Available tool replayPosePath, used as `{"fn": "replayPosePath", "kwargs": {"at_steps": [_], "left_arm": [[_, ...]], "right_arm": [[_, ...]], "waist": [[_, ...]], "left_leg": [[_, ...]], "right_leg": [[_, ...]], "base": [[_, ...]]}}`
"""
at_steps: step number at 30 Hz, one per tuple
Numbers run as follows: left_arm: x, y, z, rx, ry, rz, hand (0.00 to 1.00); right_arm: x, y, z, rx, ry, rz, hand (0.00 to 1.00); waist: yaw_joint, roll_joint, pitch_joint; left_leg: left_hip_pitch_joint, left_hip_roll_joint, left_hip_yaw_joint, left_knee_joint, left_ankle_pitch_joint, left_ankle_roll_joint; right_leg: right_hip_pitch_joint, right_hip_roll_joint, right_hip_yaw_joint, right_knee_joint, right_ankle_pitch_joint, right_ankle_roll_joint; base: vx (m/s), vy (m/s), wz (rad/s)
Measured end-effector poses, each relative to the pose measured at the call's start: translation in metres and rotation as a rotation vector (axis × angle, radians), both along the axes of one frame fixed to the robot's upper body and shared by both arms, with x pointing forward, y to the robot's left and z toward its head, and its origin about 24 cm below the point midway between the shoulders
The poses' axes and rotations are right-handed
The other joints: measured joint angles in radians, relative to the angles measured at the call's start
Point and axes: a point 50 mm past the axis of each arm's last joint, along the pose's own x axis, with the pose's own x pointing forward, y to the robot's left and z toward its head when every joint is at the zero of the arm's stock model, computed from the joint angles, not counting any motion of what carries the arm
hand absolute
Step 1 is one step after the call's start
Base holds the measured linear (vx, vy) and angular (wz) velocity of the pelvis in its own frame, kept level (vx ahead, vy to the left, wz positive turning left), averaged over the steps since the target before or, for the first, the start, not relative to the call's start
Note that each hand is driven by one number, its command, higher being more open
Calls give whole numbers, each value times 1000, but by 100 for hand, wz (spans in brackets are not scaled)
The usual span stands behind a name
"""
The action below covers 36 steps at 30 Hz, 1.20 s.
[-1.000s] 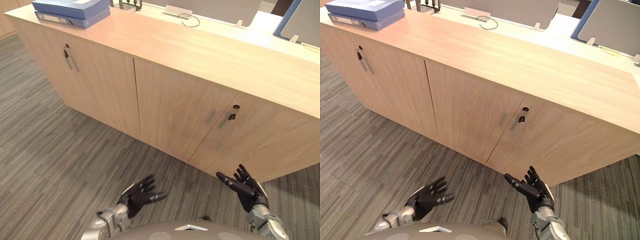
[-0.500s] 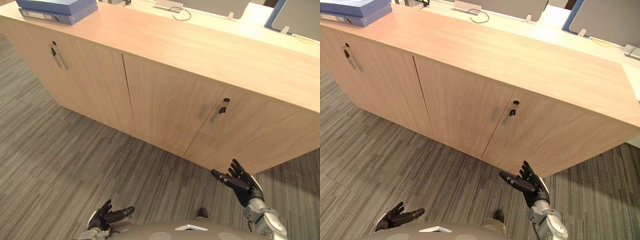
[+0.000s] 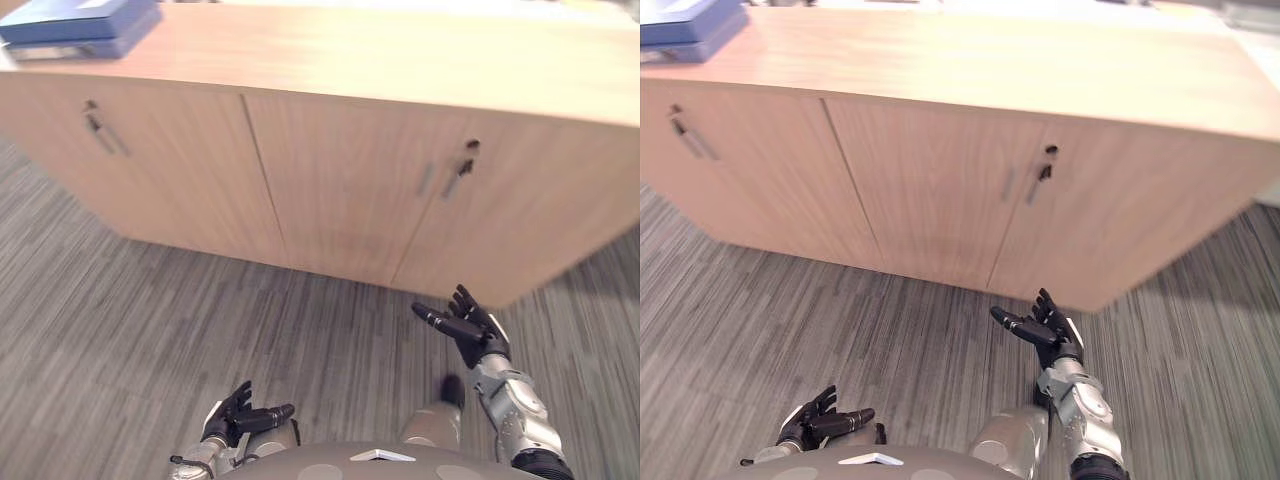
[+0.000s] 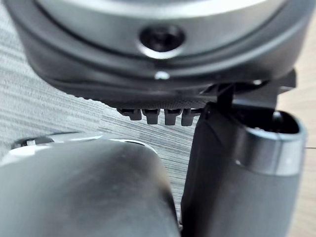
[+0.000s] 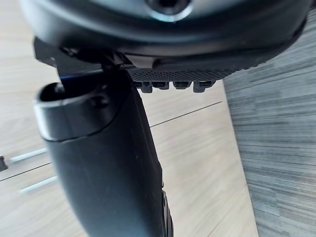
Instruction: Walk over to the cabinet, pick up the folder, carry it to the office cabinet, place the folder inside the office cabinet, then close the office cabinet door
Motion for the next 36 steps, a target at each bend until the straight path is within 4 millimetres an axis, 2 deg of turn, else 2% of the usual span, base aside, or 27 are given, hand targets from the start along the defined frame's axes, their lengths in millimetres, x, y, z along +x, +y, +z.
{"fn": "replayPosePath", "kwargs": {"at_steps": [1, 2, 3, 4, 5, 6, 7, 9, 10, 11, 12, 13, 14, 17, 19, 24, 26, 28, 32, 36], "left_arm": [[-2, 1, -1, 6, 7, 9, 100], [-3, 0, -1, 15, 16, 4, 100], [-4, 2, -2, 36, 24, -7, 100], [-5, 5, -1, 50, 30, -4, 100], [-5, 9, -1, 77, 39, 3, 100], [-5, 12, -1, 90, 43, 2, 100], [-4, 13, 0, 101, 39, 2, 100], [-3, 12, -1, 103, 38, 13, 100], [-3, 17, 0, 108, 37, 21, 100], [1, 13, 0, 115, 25, 40, 100], [1, 14, 0, 126, 30, 58, 100], [-3, 16, -1, 158, 49, 71, 100], [-3, 13, -2, 167, 54, 70, 100], [0, 11, -3, 189, 60, 55, 100], [0, 11, -4, 205, 65, 42, 100], [1, 11, -4, 211, 62, 47, 100], [3, 11, -3, 211, 54, 51, 100], [4, 11, -3, 210, 53, 56, 100], [-1, 14, -5, 215, 79, 65, 100], [-9, 14, -8, 209, 121, 76, 100]], "right_arm": [[-4, 3, -4, -3, 21, 3, 100], [-11, 7, -10, 2, 54, 9, 100], [-19, 13, -17, 20, 85, 15, 100], [-22, 17, -21, 34, 98, 11, 100], [-30, 23, -30, 51, 142, 8, 100], [-34, 24, -33, 43, 166, 13, 100], [-41, 23, -38, 24, 202, 14, 100], [-52, 20, -48, -26, 268, 20, 100], [-58, 22, -56, -44, 318, 10, 100], [-68, 15, -65, -68, 391, -30, 100], [-73, 16, -70, -69, 434, -46, 100], [-86, 20, -79, -50, 507, -71, 100], [-98, 24, -86, -27, 569, -81, 100], [-117, 26, -94, 0, 654, -149, 100], [-127, 28, -97, 11, 699, -197, 100], [-128, 30, -97, 8, 707, -205, 100], [-125, 30, -97, -5, 702, -188, 100], [-119, 29, -96, -41, 699, -139, 100], [-113, 32, -96, -67, 695, -95, 100], [-111, 32, -96, -67, 697, -96, 100]], "waist": [[0, 1, 1], [-5, 7, 3], [-6, -7, -6], [-3, -10, -20], [-11, -23, -20], [-17, -23, -22], [-27, -29, -28], [-12, -50, -37], [-7, -93, -45], [3, -79, -59], [8, -94, -61], [8, -94, -73], [14, -89, -77], [29, -80, -78], [30, -81, -79], [36, -84, -75], [54, -90, -70], [61, -90, -66], [60, -103, -70], [55, -99, -84]], "left_leg": [[17, -8, 22, -27, 11, 8], [50, -20, 62, -80, 31, 19], [72, -32, 106, -139, 55, 36], [81, -30, 127, -173, 70, 43], [129, -33, 159, -252, 108, 46], [146, -34, 159, -279, 122, 50], [163, -42, 151, -300, 139, 49], [140, -62, 134, -264, 176, 75], [75, -83, 76, -244, 164, 81], [82, -95, 53, -441, 271, 53], [100, -111, 74, -459, 298, 61], [99, -118, 80, -478, 310, 63], [99, -113, 94, -491, 314, 62], [99, -119, 110, -539, 348, 65], [108, -131, 108, -557, 365, 66], [132, -127, 80, -540, 371, 62], [123, -136, 29, -510, 371, 62], [116, -146, -81, -517, 371, 59], [149, -155, -90, -617, 392, 41], [171, -166, -98, -667, 414, 35]], "right_leg": [[-6, 6, -40, 70, -77, 25], [-8, 32, -113, 169, -169, 13], [-6, 50, -169, 146, -162, 10], [-6, 58, -176, 129, -157, 13], [-5, 77, -187, 317, -293, 22], [13, 102, -189, 379, -335, 21], [36, 143, -194, 393, -369, 6], [90, 152, -217, 266, -360, 8], [123, 153, -193, 131, -349, 29], [143, 187, -197, 65, -353, 67], [143, 178, -192, 77, -380, 83], [170, 206, -185, 12, -382, 85], [196, 241, -173, -93, -332, 111], [260, 298, -154, -319, -204, 104], [298, 308, -154, -404, -155, 102], [340, 314, -163, -412, -155, 93], [345, 314, -150, -416, -160, 86], [339, 325, -117, -417, -160, 89], [323, 325, -69, -418, -149, 91], [323, 318, -73, -418, -148, 92]], "base": [[246, -246, -103], [208, -173, -96], [176, -131, -98], [209, -103, -89], [227, -90, -50], [286, -120, -32], [166, -53, -26], [0, -59, -43], [-366, -249, -46], [-277, -270, -45], [-92, -249, -36], [182, -90, -32], [155, -82, -29], [109, -98, -31], [115, -147, -4], [89, -183, 6], [22, -194, -4], [-67, -137, -3], [-86, -6, -1], [3, 10, 5]]}}
